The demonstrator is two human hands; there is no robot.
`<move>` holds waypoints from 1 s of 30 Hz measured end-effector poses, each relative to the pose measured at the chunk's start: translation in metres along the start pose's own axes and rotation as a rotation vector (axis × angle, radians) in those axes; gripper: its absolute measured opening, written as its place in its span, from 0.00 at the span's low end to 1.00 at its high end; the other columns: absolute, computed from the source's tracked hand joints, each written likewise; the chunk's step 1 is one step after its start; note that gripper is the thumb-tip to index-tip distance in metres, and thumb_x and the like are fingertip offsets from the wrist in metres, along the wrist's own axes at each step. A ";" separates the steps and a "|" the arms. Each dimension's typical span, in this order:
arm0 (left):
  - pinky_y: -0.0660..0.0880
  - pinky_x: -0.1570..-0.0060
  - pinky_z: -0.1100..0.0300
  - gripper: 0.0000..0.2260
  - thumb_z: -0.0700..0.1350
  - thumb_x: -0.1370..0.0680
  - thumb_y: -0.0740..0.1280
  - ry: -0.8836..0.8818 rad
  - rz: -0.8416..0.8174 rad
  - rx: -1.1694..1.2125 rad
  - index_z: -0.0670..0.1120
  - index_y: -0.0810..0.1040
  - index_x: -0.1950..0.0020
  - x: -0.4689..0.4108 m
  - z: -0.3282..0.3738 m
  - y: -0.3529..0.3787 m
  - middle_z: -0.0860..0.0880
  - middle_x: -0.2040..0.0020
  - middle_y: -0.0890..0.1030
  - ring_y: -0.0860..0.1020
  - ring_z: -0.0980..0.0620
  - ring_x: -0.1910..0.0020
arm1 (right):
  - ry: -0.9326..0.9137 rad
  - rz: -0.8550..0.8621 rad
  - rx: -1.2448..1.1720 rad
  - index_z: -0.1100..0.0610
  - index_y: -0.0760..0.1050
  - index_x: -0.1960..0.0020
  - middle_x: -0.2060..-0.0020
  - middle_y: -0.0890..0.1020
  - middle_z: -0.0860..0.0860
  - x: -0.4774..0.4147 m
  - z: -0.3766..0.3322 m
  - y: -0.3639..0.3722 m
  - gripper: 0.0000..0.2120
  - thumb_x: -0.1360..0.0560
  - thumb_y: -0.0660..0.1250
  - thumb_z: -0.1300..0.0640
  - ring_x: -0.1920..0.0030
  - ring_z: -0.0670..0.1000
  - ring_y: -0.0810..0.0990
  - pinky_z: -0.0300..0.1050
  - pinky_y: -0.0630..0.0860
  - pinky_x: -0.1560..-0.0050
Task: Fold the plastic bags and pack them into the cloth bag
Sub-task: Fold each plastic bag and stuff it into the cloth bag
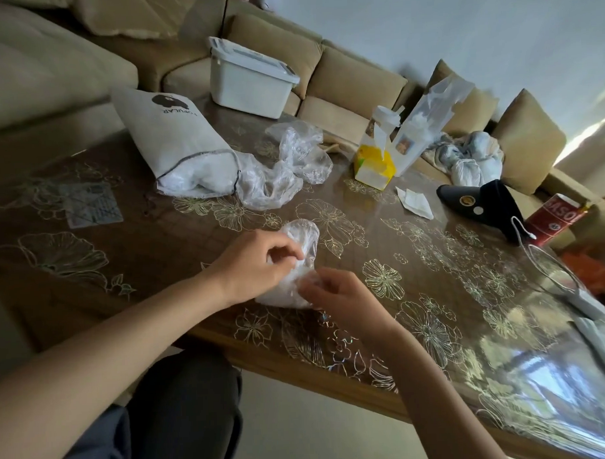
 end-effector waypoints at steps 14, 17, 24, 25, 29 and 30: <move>0.68 0.52 0.56 0.06 0.51 0.21 0.63 -0.331 0.045 0.039 0.52 0.76 0.57 0.019 -0.028 0.002 0.58 0.69 0.76 0.74 0.58 0.62 | 0.049 0.188 -0.133 0.51 0.75 0.51 0.61 0.82 0.51 -0.008 0.010 0.005 0.07 0.25 0.67 0.62 0.60 0.51 0.80 0.54 0.79 0.52; 0.66 0.51 0.54 0.09 0.56 0.23 0.63 -0.304 0.120 0.000 0.52 0.74 0.58 0.018 -0.019 0.001 0.58 0.72 0.76 0.73 0.58 0.64 | 0.041 0.253 -0.091 0.53 0.75 0.49 0.59 0.83 0.56 -0.007 0.010 0.004 0.06 0.25 0.67 0.61 0.60 0.53 0.80 0.55 0.78 0.54; 0.68 0.42 0.51 0.04 0.46 0.21 0.64 -0.244 0.160 -0.263 0.49 0.76 0.47 0.021 -0.027 0.001 0.52 0.54 0.83 0.79 0.49 0.49 | 0.023 0.436 0.020 0.56 0.75 0.45 0.58 0.79 0.45 -0.001 0.010 -0.001 0.07 0.23 0.65 0.58 0.61 0.40 0.76 0.27 0.70 0.62; 0.67 0.43 0.52 0.06 0.47 0.21 0.63 -0.233 0.167 -0.299 0.49 0.76 0.46 0.020 -0.028 0.002 0.51 0.53 0.83 0.78 0.49 0.49 | 0.004 0.482 0.082 0.56 0.75 0.44 0.55 0.78 0.45 0.002 0.009 -0.002 0.08 0.23 0.65 0.60 0.59 0.40 0.76 0.26 0.69 0.61; 0.61 0.49 0.56 0.10 0.50 0.20 0.61 -0.144 0.164 -0.466 0.49 0.75 0.42 0.020 -0.023 0.006 0.51 0.53 0.81 0.75 0.50 0.49 | -0.058 0.560 0.375 0.58 0.75 0.42 0.46 0.75 0.52 0.007 0.009 0.005 0.13 0.26 0.65 0.65 0.52 0.53 0.78 0.39 0.70 0.54; 0.61 0.49 0.56 0.10 0.50 0.20 0.61 -0.129 0.152 -0.489 0.49 0.74 0.41 0.019 -0.021 0.007 0.51 0.53 0.81 0.74 0.49 0.48 | -0.115 0.589 0.455 0.59 0.76 0.43 0.47 0.76 0.53 0.009 0.004 0.007 0.14 0.28 0.65 0.67 0.52 0.55 0.78 0.42 0.71 0.55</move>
Point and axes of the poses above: each hand's wrist, its own x-axis away from the middle knuckle, its own y-axis out of the palm, z = x × y, the point moved 7 cm from there along -x, towards the middle knuckle
